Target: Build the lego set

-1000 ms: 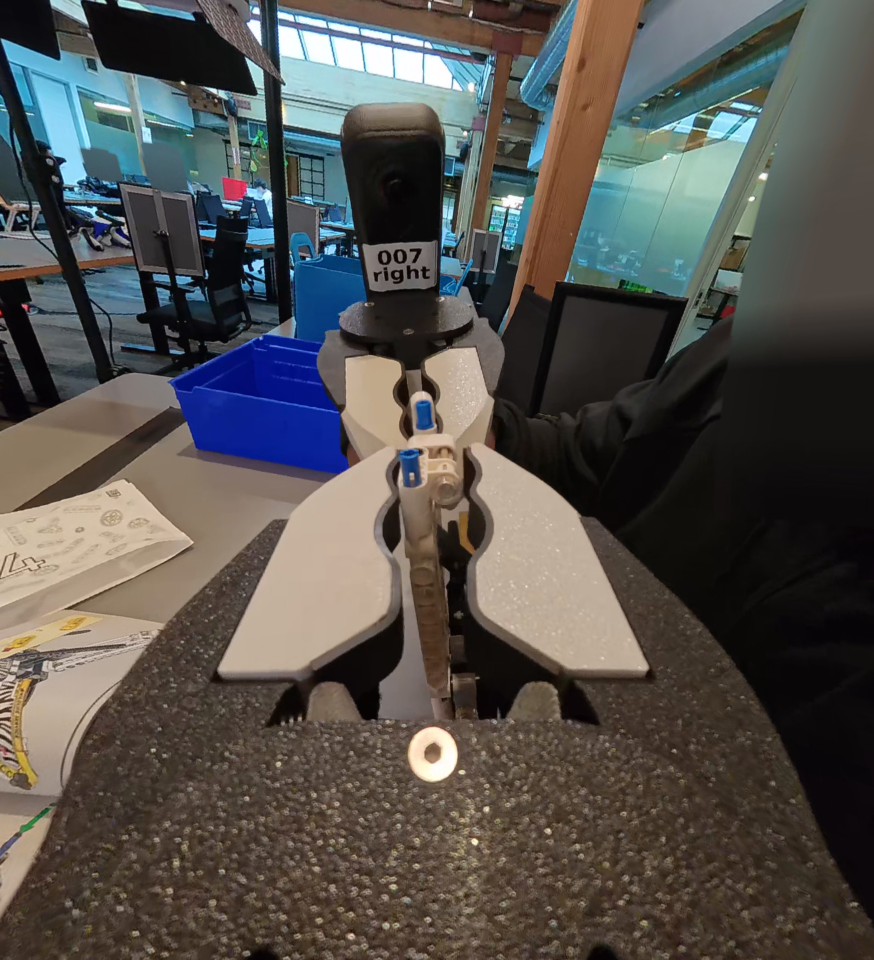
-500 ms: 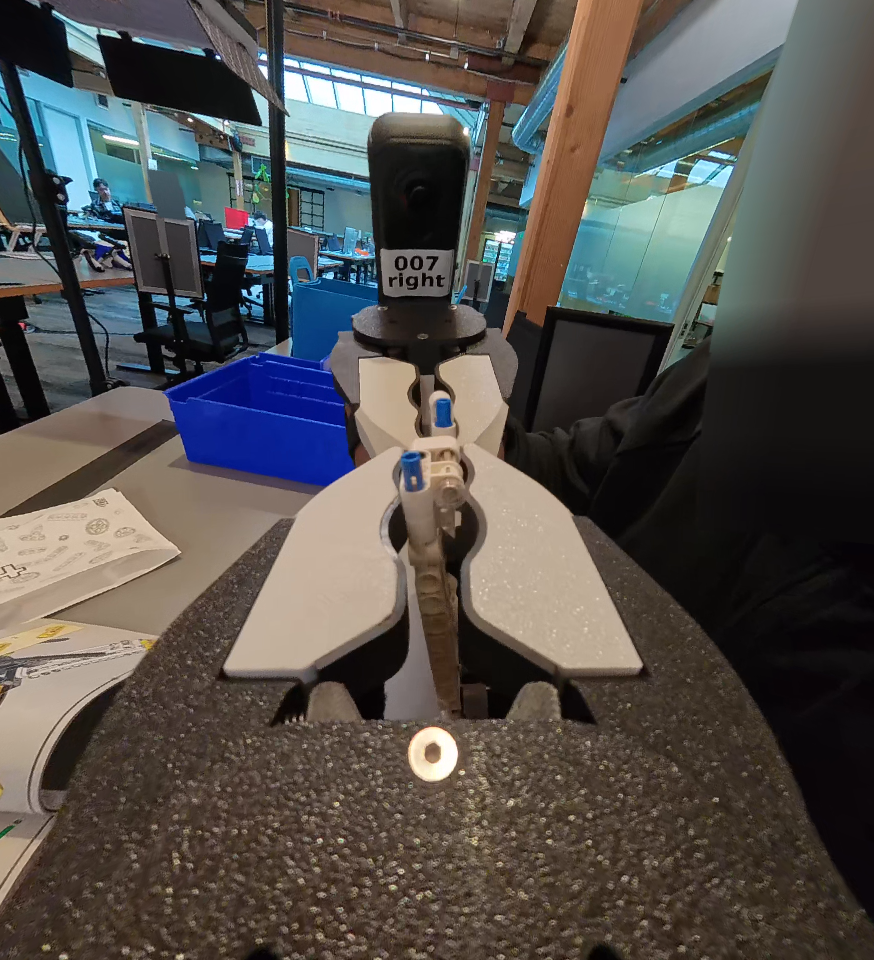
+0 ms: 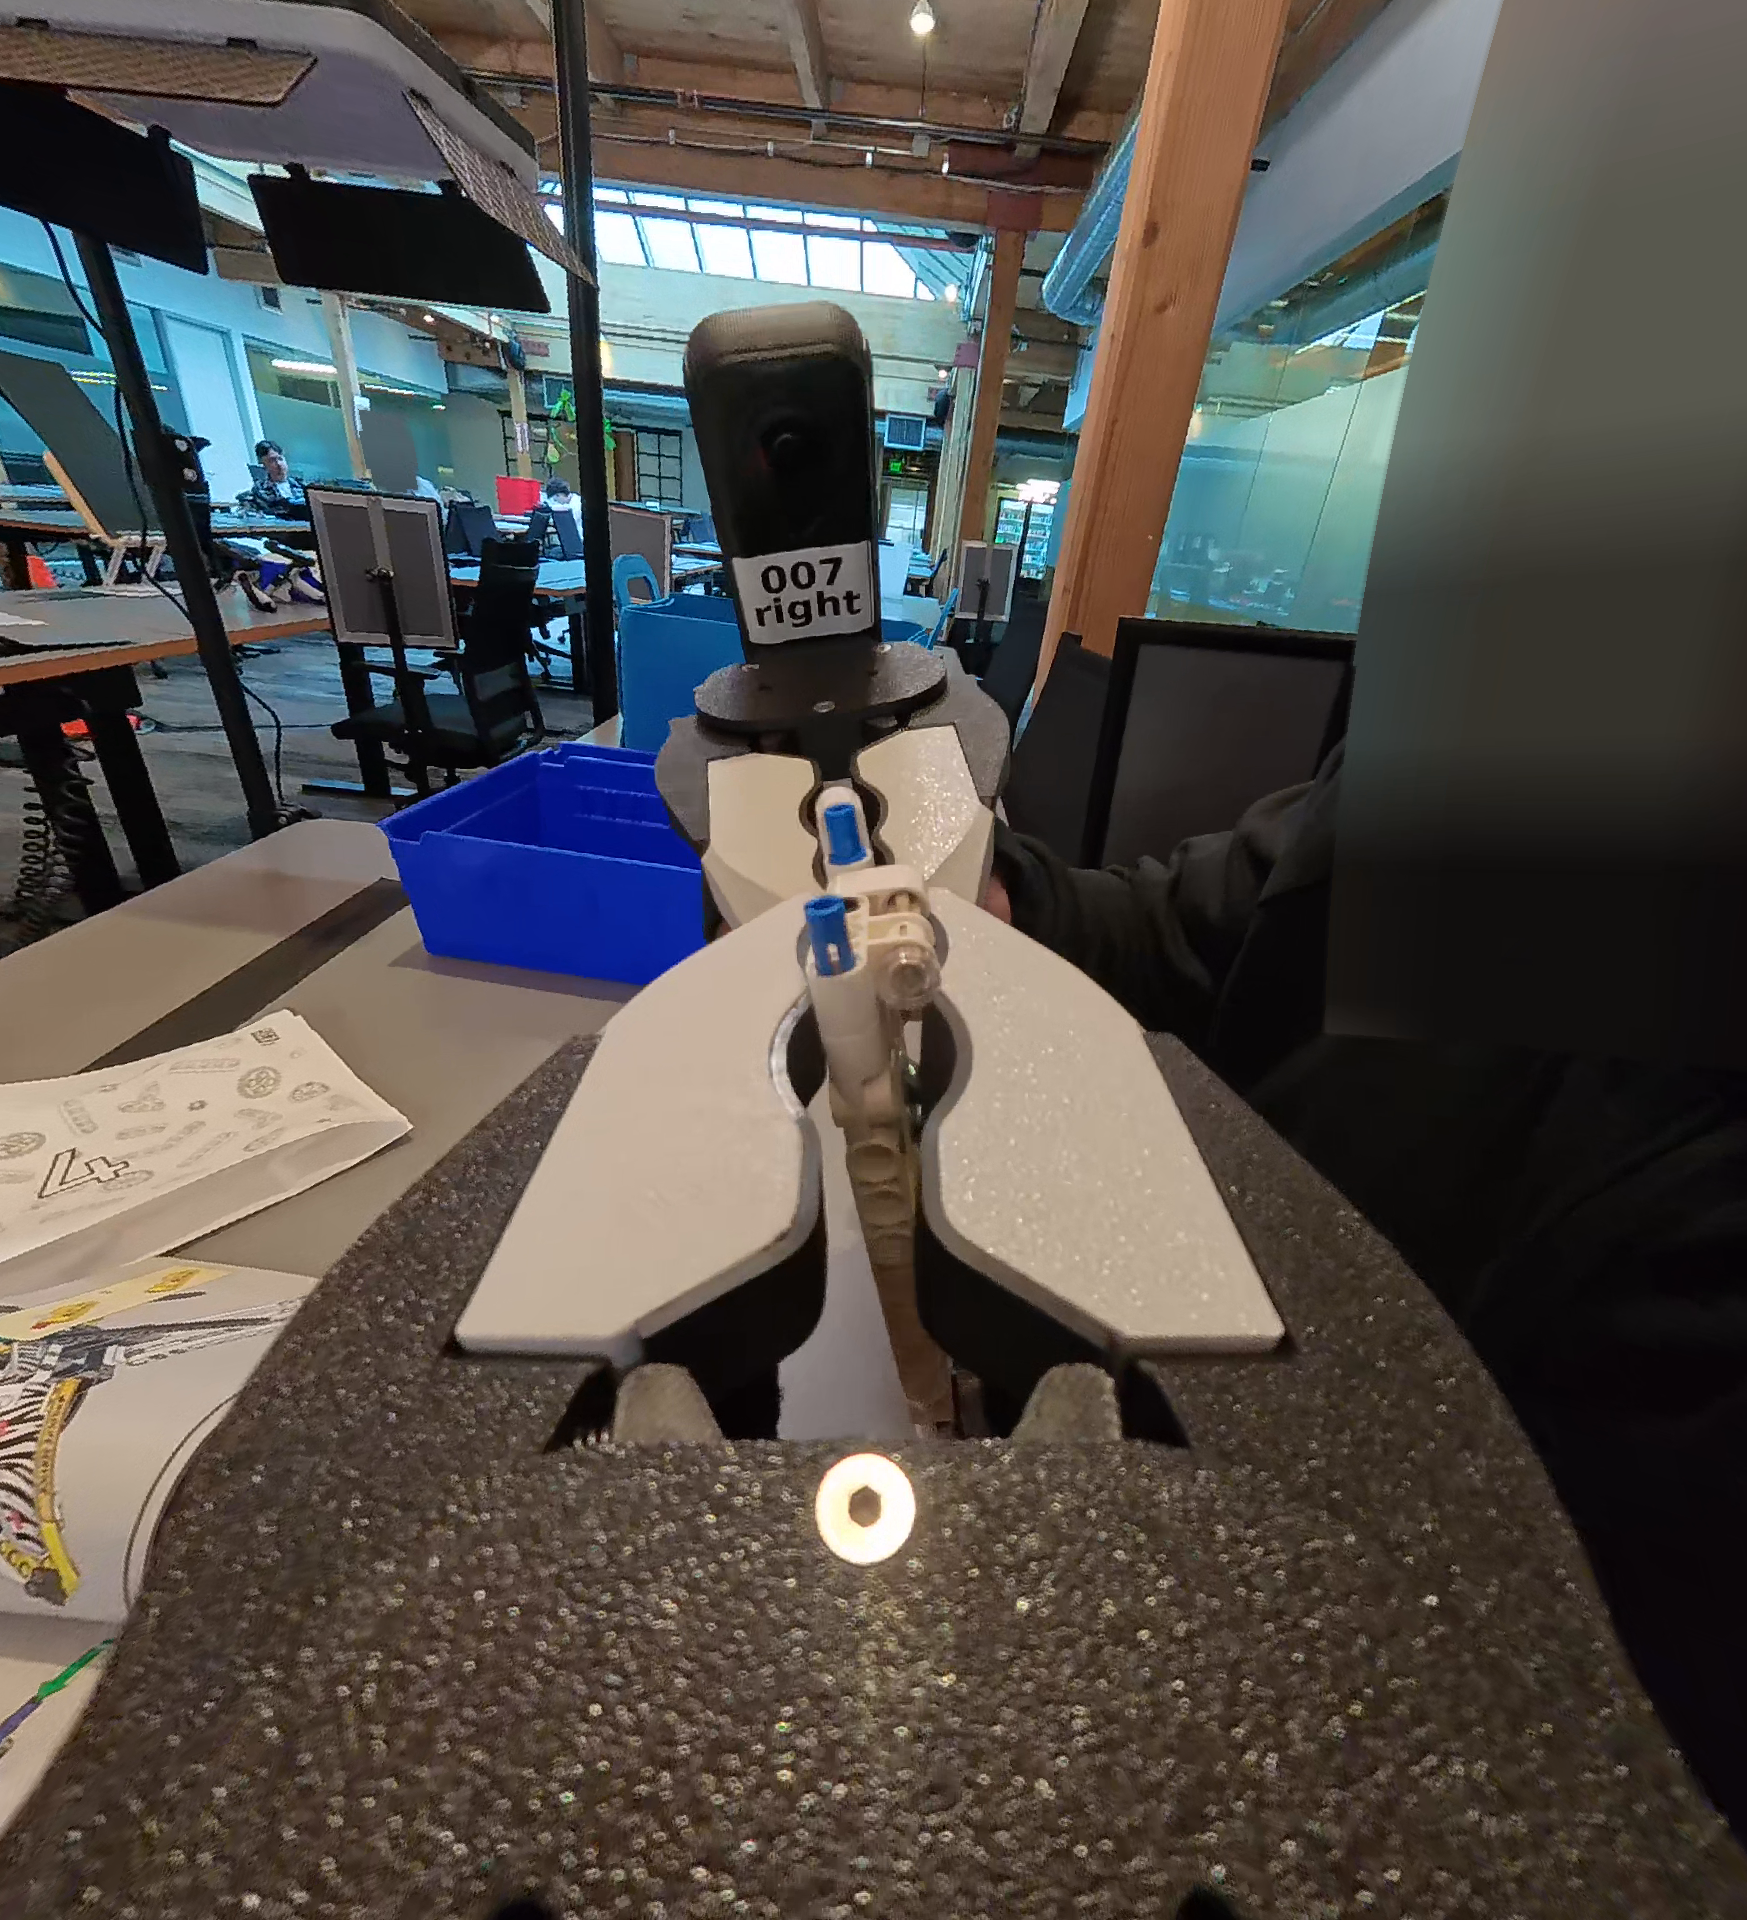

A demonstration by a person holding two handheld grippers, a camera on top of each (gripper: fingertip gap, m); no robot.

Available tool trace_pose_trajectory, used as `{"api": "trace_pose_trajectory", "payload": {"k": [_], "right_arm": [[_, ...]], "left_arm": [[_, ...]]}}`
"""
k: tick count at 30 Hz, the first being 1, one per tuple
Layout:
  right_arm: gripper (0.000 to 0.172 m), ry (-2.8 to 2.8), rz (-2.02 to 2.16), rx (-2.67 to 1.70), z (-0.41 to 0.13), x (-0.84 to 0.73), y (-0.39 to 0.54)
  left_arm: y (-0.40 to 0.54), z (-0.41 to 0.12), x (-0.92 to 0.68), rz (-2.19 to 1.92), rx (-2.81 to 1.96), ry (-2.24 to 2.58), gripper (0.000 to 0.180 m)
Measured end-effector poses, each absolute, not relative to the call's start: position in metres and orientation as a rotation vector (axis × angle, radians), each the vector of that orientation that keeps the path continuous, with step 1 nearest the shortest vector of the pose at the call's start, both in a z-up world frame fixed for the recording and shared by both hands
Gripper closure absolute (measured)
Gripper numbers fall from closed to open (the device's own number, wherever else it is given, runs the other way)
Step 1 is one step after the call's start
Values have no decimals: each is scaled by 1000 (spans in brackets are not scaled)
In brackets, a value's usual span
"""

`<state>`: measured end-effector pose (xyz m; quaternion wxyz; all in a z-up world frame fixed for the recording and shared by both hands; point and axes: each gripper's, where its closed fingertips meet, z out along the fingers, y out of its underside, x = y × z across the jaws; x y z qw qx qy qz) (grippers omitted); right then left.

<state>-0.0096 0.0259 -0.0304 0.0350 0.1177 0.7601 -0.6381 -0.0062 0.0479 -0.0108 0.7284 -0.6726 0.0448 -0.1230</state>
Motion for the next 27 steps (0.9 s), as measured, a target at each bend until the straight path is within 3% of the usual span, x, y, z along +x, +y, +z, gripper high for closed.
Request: {"api": "trace_pose_trajectory", "payload": {"k": [27], "right_arm": [[165,2373,-1928,343,-30,-3,24]], "left_arm": [[50,-11,4,-315,-1500,91,173]]}}
